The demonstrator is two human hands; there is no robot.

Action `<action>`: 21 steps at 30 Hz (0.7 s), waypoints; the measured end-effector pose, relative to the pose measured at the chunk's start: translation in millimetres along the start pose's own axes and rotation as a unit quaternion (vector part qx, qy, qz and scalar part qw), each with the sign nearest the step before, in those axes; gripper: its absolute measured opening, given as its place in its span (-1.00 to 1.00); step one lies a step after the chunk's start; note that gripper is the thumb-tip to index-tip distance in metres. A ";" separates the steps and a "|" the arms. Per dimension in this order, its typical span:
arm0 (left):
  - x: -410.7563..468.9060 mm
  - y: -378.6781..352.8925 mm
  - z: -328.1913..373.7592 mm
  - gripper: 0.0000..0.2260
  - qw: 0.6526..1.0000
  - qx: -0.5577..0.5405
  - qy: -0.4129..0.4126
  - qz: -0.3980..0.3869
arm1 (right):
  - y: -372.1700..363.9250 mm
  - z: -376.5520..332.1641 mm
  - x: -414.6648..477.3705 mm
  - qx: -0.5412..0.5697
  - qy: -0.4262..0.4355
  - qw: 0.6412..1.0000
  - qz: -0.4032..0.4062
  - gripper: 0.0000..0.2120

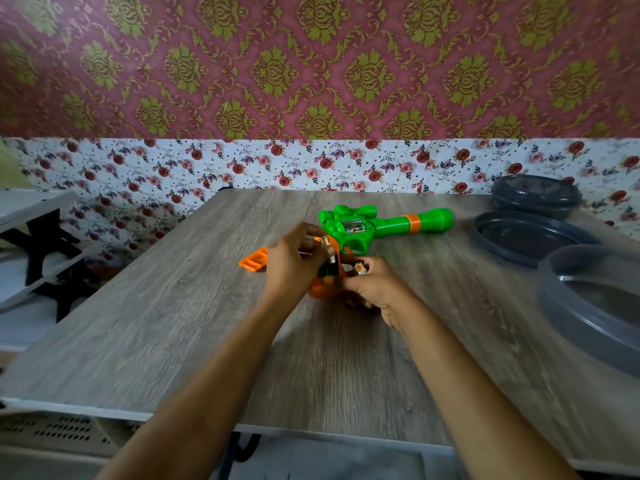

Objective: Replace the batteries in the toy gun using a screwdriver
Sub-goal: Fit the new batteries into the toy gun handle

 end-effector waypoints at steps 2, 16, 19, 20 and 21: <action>-0.5 -4.5 3.9 -0.82 0.998 0.056 -0.022 -0.019 | 1.0 -0.4 0.3 -0.004 0.002 1.000 0.006 -0.65; 6.1 -11.4 -0.3 -0.90 0.985 0.159 -0.041 -0.044 | 2.8 7.7 16.8 -0.039 0.030 0.999 -0.002 -0.60; 7.2 -10.6 -24.3 -0.86 0.997 0.019 0.067 -0.024 | 3.3 6.1 18.0 -0.044 0.047 0.998 -0.005 -0.53; 5.2 -13.0 -33.8 -0.78 0.991 -0.054 0.119 -0.025 | 3.1 6.2 18.3 -0.042 0.049 0.998 -0.007 -0.51; 3.0 -16.8 -43.0 -0.69 0.979 -0.114 0.167 -0.031 | 2.5 6.6 18.7 -0.042 0.052 0.998 -0.010 -0.51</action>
Point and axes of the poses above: each hand's wrist, its own x-axis towards the middle knuckle, its own y-axis out of the back of the hand, z = x × y, the point moved 9 cm from there along x, towards the middle knuckle, and after that the axes turned 7 degrees about -z, right-handed, at the moved point
